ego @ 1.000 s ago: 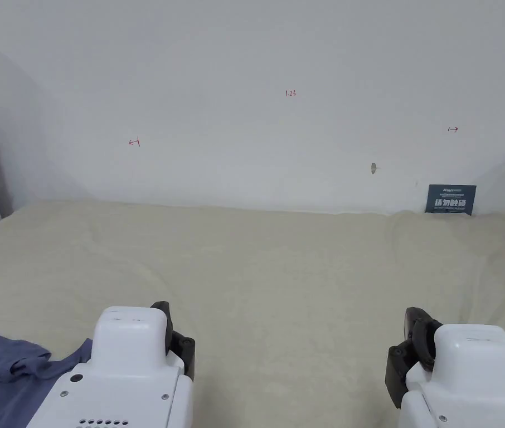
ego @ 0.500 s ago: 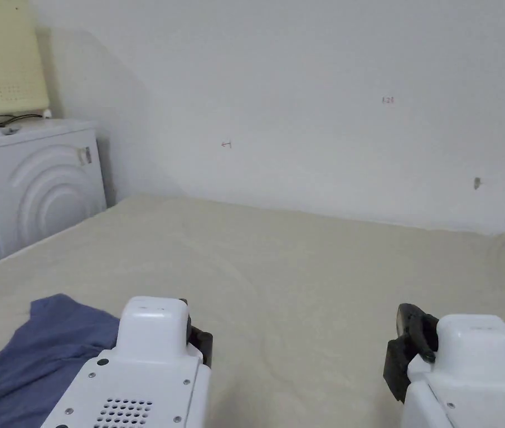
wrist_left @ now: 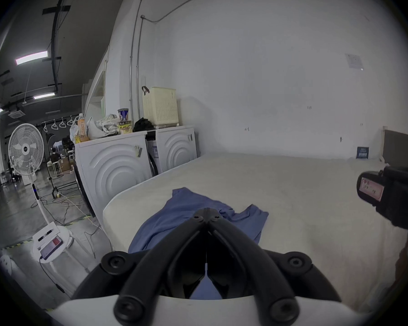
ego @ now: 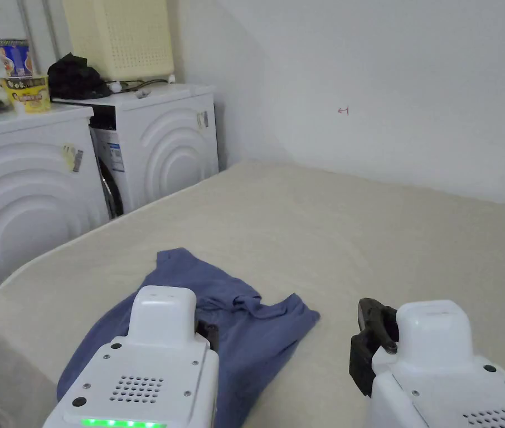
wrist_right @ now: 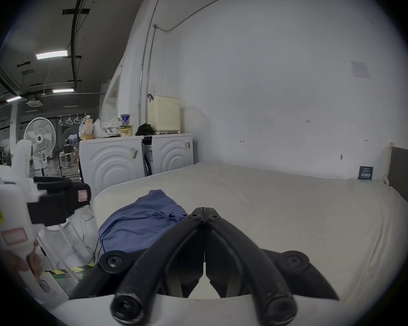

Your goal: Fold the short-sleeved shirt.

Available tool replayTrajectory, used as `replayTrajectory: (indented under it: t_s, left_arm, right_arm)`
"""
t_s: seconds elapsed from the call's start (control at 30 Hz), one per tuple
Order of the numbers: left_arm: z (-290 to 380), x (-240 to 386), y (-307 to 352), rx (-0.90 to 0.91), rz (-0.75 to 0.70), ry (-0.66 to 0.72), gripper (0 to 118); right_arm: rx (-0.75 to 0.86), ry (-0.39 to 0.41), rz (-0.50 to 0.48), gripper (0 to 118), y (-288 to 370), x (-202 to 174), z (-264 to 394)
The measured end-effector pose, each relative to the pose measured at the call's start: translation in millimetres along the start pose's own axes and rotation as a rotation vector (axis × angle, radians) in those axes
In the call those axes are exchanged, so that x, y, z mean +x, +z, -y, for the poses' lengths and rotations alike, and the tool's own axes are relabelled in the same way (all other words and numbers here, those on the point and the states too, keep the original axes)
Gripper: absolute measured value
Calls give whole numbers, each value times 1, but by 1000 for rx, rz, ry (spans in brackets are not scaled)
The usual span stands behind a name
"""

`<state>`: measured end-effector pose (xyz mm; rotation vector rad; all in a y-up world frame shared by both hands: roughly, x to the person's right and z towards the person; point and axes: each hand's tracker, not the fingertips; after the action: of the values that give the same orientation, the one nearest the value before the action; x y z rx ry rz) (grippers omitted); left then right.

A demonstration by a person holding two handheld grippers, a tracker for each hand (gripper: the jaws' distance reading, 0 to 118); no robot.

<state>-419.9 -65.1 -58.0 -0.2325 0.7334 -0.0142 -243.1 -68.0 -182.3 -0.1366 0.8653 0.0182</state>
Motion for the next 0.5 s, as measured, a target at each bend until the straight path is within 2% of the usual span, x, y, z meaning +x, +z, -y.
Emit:
replayTrajectory:
  t_s: [0.2,0.37,0.5]
  left_arm:
    - [22,-2,-54,-169,51,26,0]
    - [55,-4,-136,-343,101,59,0]
    - [71,-7,-199,-435,129,44,0]
  right_arm:
    - [-49,21,-27,0,-23,-10,10]
    - [-117,21,-44,0,-47,-15,24]
    - [-155,53,-47,0,-65,-19,33]
